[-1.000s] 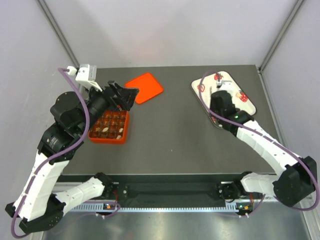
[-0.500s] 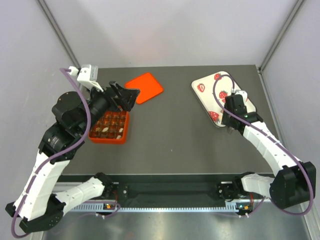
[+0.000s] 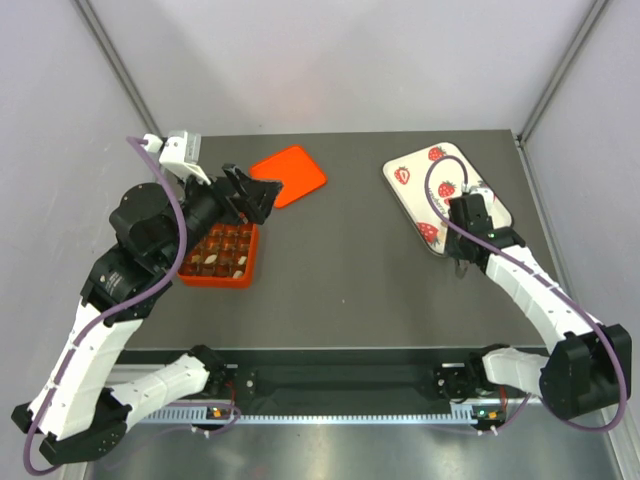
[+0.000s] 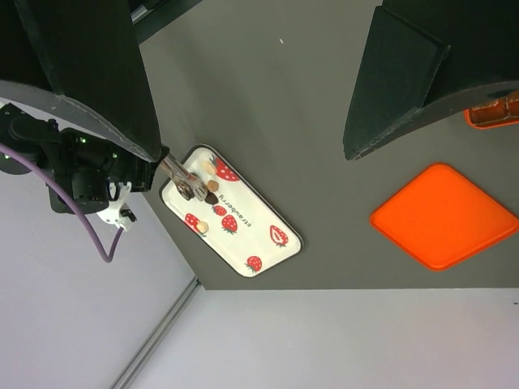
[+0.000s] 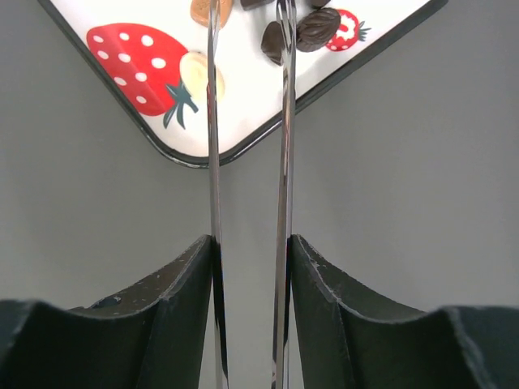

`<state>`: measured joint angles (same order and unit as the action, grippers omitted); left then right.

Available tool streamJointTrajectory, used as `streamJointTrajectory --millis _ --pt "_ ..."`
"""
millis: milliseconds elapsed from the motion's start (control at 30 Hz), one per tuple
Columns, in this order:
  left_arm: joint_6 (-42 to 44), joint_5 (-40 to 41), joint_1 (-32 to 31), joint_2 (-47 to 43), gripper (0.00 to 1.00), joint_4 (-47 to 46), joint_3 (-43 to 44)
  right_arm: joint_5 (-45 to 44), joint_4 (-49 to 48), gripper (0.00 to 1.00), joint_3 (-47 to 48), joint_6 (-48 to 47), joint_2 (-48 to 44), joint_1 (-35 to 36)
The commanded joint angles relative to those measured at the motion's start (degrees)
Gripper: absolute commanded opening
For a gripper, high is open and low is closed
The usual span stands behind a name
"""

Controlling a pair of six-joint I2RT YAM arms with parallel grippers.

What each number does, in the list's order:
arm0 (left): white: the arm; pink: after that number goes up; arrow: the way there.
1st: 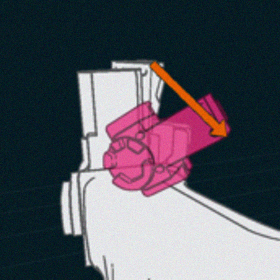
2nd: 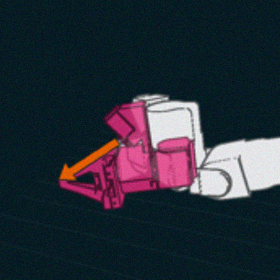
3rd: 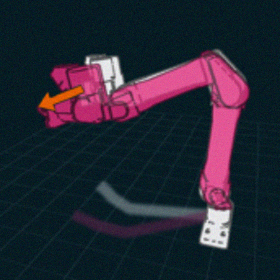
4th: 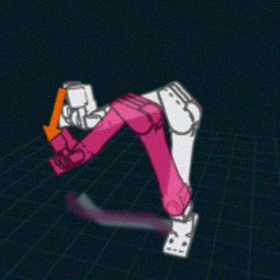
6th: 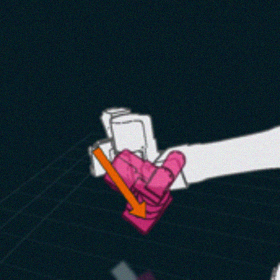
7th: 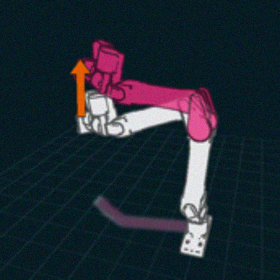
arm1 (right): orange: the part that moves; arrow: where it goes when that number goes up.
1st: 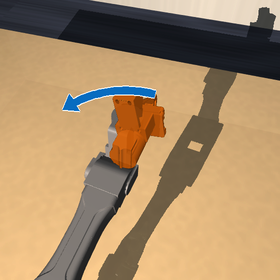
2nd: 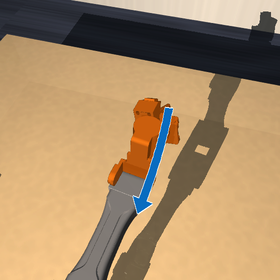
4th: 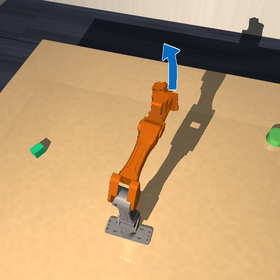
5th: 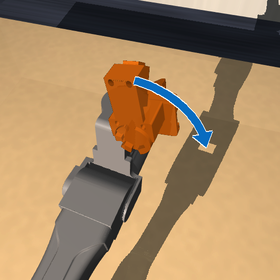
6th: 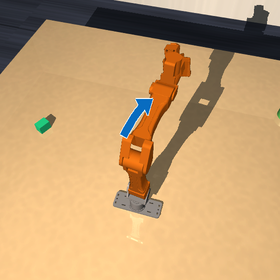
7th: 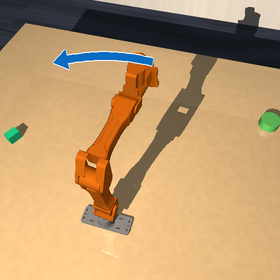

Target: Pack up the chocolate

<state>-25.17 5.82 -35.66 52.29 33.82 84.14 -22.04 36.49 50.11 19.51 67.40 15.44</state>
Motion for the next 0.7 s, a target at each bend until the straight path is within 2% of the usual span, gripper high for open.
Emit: streamJointTrajectory --millis 0,300,667 --pt "-0.2 -0.5 0.2 -0.4 0.99 -2.2 0.0 -2.5 -0.2 0.41 0.6 -1.0 -2.6 -0.7" --pt "-0.6 -0.8 0.2 -0.4 0.99 -2.4 -0.1 -5.3 0.9 0.41 2.8 -2.5 -3.5 -0.8" --pt "-0.8 -1.1 0.2 -0.7 0.99 -2.4 0.1 -6.5 1.3 0.41 0.6 -1.8 -2.6 -0.8"
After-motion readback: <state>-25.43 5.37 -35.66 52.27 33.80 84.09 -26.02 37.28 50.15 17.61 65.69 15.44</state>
